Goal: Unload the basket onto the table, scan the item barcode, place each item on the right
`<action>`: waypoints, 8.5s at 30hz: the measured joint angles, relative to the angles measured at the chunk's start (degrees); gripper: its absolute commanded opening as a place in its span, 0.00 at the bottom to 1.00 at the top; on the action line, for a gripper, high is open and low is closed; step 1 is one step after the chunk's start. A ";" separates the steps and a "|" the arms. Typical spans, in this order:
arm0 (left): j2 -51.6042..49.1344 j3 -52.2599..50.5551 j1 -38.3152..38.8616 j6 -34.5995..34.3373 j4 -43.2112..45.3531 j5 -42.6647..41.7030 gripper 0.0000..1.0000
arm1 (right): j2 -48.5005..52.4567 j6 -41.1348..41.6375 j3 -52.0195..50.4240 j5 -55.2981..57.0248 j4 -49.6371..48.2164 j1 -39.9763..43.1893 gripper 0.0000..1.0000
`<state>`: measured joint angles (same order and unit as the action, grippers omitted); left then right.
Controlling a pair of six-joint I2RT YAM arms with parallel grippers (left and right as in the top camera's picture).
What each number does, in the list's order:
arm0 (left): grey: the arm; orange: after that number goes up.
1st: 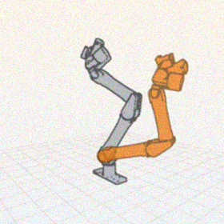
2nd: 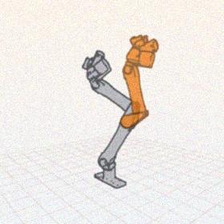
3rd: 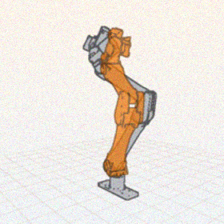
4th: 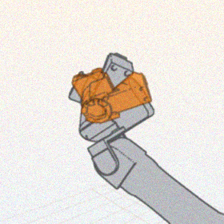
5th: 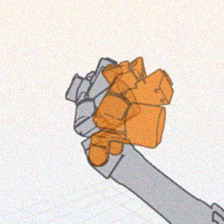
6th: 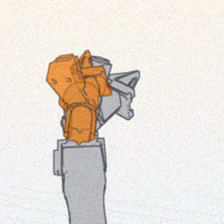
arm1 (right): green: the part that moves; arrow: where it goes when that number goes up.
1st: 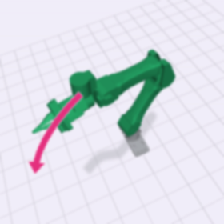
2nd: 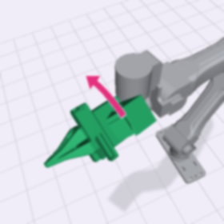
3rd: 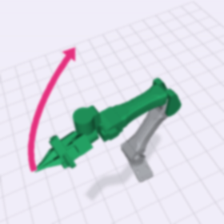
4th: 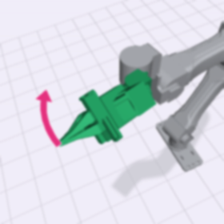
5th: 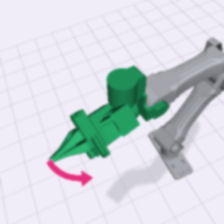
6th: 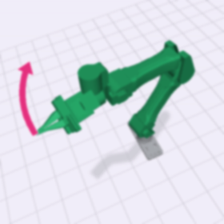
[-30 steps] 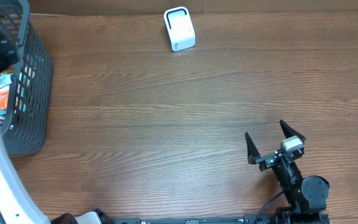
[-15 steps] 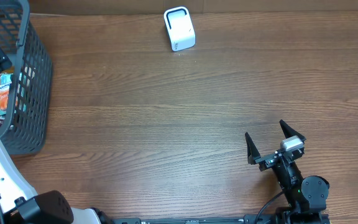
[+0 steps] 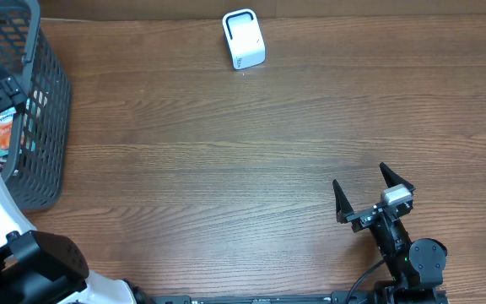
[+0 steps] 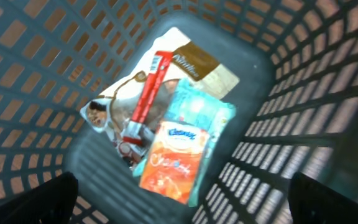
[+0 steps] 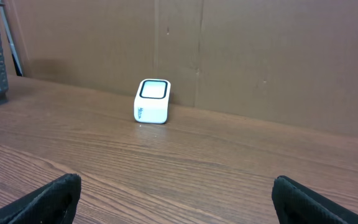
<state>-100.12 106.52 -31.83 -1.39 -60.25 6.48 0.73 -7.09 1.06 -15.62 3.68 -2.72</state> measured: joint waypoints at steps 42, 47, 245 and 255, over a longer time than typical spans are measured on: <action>-21.70 0.20 -8.66 21.09 -6.05 -15.52 1.00 | 0.00 0.04 0.00 0.00 -0.02 0.00 1.00; -23.69 0.20 -8.66 21.42 -4.83 -15.61 0.75 | 0.00 0.04 0.00 0.00 0.02 0.00 1.00; -8.33 -16.11 79.87 -5.55 17.79 -10.95 1.00 | 0.00 0.04 0.00 0.00 -0.02 0.00 1.00; -8.26 -17.42 79.84 -1.36 18.05 -10.08 1.00 | 0.00 0.02 0.00 0.00 0.00 0.00 1.00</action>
<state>-108.38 89.10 48.01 -2.74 -42.19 -3.60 0.73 -7.07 1.06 -15.62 3.68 -2.72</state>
